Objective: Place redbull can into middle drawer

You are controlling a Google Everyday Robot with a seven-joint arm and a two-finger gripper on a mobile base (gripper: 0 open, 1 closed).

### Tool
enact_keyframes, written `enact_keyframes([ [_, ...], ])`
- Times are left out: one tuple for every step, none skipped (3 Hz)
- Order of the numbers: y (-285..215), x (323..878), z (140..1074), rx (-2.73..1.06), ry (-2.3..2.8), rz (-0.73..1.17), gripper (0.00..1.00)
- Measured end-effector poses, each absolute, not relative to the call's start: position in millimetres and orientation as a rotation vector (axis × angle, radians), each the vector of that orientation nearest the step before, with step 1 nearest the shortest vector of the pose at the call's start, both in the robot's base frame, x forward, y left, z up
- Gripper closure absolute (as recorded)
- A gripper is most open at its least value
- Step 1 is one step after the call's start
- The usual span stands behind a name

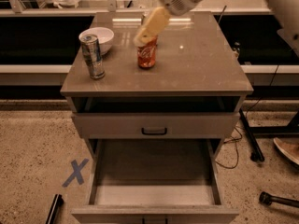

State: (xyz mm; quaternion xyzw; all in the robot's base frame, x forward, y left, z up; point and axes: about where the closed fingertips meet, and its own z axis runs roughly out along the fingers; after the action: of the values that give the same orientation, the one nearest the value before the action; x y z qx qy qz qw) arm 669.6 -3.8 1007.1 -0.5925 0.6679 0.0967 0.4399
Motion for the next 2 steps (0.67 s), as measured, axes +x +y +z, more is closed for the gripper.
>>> enact_keyframes([
  [42.3,676.4,996.4,-1.438,1.570,0.345,0.00],
  [85.9,675.4,985.0,-1.454,1.511,0.431,0.00],
])
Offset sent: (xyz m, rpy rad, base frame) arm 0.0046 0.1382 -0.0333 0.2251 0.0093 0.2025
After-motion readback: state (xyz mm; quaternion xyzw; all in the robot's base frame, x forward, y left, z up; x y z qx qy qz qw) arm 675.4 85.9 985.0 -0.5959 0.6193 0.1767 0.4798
